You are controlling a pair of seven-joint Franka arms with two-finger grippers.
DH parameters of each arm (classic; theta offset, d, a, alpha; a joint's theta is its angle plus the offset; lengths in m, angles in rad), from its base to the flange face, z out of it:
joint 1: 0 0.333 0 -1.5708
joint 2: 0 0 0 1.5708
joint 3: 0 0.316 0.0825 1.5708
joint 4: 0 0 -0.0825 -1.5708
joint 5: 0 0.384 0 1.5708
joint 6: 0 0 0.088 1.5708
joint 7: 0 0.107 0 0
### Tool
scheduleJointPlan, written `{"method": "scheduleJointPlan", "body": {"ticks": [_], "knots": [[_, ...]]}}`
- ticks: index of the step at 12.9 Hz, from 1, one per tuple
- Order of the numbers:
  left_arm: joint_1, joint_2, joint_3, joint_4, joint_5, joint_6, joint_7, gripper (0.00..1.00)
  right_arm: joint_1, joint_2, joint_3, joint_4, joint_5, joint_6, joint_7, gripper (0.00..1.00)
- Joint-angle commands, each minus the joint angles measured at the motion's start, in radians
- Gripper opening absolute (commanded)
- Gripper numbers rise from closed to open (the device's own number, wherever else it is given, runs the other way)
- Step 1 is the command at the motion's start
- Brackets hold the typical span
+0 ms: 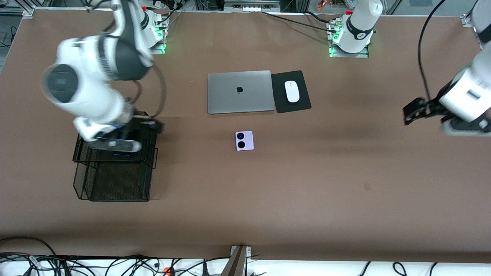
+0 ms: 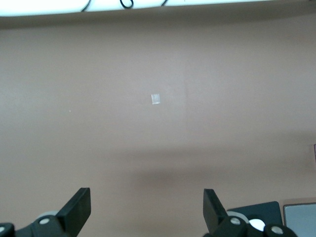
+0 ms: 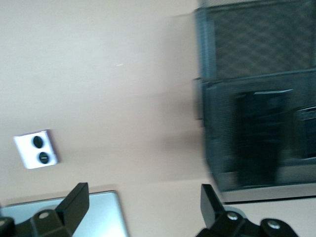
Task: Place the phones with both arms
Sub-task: 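Withdraw the left gripper to rest while the right gripper reaches the lavender phone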
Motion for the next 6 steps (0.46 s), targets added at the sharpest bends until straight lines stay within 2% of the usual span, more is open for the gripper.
{"method": "scheduleJointPlan", "body": {"ticks": [1, 3, 6], "knots": [[-0.014, -0.165, 0.043, -0.257, -0.025, 0.124, 0.081, 1.0, -0.001, 0.08, 0.123, 0.062, 0.011, 0.092, 0.161, 1.0], [-0.004, -0.152, 0.043, -0.254, -0.029, 0.123, 0.092, 1.0, 0.001, 0.169, 0.208, 0.135, 0.006, 0.169, 0.271, 1.0], [0.006, -0.128, 0.043, -0.254, -0.029, 0.124, 0.096, 1.0, 0.01, 0.293, 0.289, 0.24, 0.003, 0.259, 0.417, 1.0]]}}
